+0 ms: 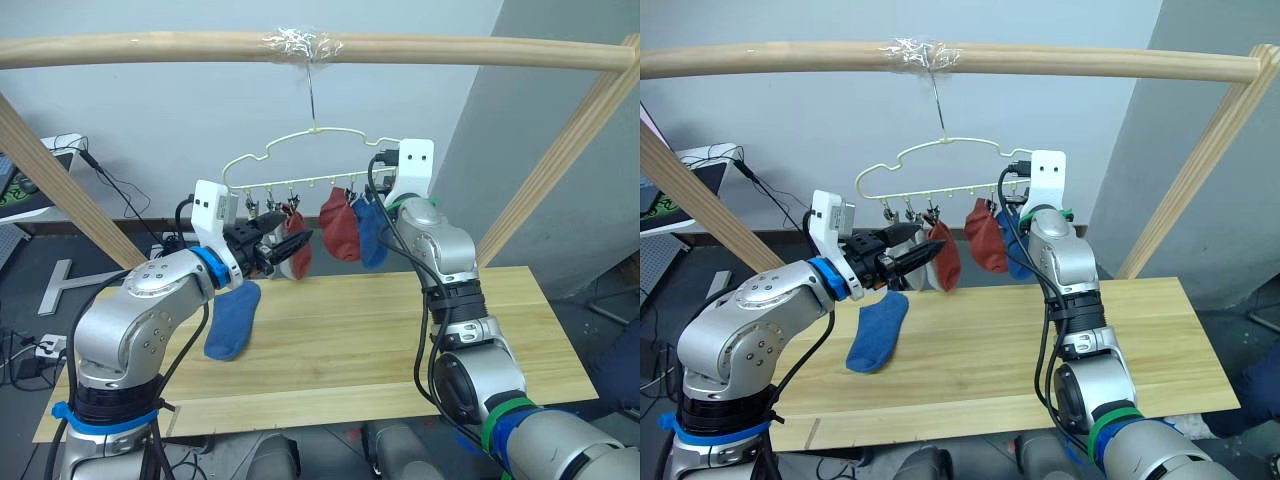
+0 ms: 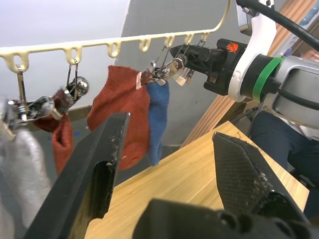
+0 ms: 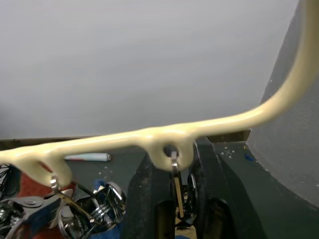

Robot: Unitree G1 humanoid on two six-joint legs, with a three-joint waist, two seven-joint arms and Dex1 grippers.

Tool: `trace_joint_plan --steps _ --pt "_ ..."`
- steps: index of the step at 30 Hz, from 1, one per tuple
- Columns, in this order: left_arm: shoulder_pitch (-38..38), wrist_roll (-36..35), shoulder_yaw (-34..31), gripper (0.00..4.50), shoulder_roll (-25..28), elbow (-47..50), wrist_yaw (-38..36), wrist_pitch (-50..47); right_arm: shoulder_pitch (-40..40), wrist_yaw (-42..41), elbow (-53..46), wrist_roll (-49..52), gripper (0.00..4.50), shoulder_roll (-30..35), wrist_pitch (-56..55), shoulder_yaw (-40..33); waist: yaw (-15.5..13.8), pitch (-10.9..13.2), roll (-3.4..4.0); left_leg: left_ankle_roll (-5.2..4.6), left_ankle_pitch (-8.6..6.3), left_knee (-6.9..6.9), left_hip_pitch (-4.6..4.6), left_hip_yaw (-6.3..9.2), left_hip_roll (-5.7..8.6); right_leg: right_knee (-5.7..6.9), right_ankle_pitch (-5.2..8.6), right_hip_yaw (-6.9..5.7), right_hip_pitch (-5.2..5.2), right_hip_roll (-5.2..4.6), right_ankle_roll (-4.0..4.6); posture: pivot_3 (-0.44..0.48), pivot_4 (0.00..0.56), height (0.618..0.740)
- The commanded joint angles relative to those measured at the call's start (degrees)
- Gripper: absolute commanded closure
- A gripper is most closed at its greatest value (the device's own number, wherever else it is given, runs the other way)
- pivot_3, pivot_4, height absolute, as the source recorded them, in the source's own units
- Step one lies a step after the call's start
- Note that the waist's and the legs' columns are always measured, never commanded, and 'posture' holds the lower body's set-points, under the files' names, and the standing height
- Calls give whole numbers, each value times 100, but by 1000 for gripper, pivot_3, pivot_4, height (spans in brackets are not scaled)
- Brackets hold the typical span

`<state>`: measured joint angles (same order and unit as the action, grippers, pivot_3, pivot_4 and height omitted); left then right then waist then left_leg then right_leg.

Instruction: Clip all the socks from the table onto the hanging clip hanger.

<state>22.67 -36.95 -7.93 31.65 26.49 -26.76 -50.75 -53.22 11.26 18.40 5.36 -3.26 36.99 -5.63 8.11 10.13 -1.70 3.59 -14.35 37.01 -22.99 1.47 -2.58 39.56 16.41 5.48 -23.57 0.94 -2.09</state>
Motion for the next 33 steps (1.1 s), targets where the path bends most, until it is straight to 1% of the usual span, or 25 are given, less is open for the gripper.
trace_joint_plan --steps 1,6,12,15,18,22,26,29,32,33 --pt "-31 -25 -142 1425 36 179 12 124 -157 51 -90 -28 4436 8 -70 -33 -3 0 0 0 0 0 0 0 0 0 0 0 0 0 0 -81 125 740" --pt "-223 130 -126 1425 101 145 103 101 -164 47 -107 -23 4436 22 -50 -41 -3 0 0 0 0 0 0 1 0 1 0 -1 0 0 0 -80 124 740" --pt "-812 570 -138 1425 88 -217 311 305 -173 45 -150 -10 4436 23 -14 -49 -2 0 0 0 0 0 2 0 -1 2 0 0 0 0 0 -82 125 740" --pt "-1214 963 -113 1425 46 -660 416 641 -184 44 -175 -1 4436 24 13 -52 4 0 0 0 0 0 3 -1 0 3 0 1 0 0 0 -83 126 740" --pt "-1440 1310 -66 1425 -9 -1151 510 956 -182 38 -211 5 4436 27 43 -52 0 0 0 0 0 0 3 1 -1 5 0 -1 0 0 0 -84 129 740" --pt "-1582 1724 -70 1425 -92 -1852 623 1406 -184 38 -264 24 4436 27 102 -56 -7 0 0 0 0 1 2 1 0 6 0 -1 0 -2 0 -88 129 740" --pt "-1578 1927 -111 1425 -161 -2440 604 1769 -171 37 -319 38 4436 26 154 -49 -4 0 0 0 0 0 2 -1 0 6 0 -1 -1 -3 0 -88 129 740" --pt "-1402 2047 -154 871 -269 -2955 678 1964 -140 42 -381 37 4436 13 204 -38 -7 0 0 0 0 -1 2 1 -2 6 0 -2 -1 -3 1 -88 129 740" --pt "-1215 2264 -51 28 -331 -3421 737 2155 -125 36 -421 39 4436 14 247 -38 -5 0 0 0 0 0 3 1 -1 9 0 -3 -1 -3 1 -91 131 740" --pt "-1142 2341 -19 28 -353 -3595 766 2218 -118 35 -437 38 4436 13 261 -35 -3 0 0 0 0 1 3 1 -1 11 0 -3 -1 -3 1 -96 133 740"
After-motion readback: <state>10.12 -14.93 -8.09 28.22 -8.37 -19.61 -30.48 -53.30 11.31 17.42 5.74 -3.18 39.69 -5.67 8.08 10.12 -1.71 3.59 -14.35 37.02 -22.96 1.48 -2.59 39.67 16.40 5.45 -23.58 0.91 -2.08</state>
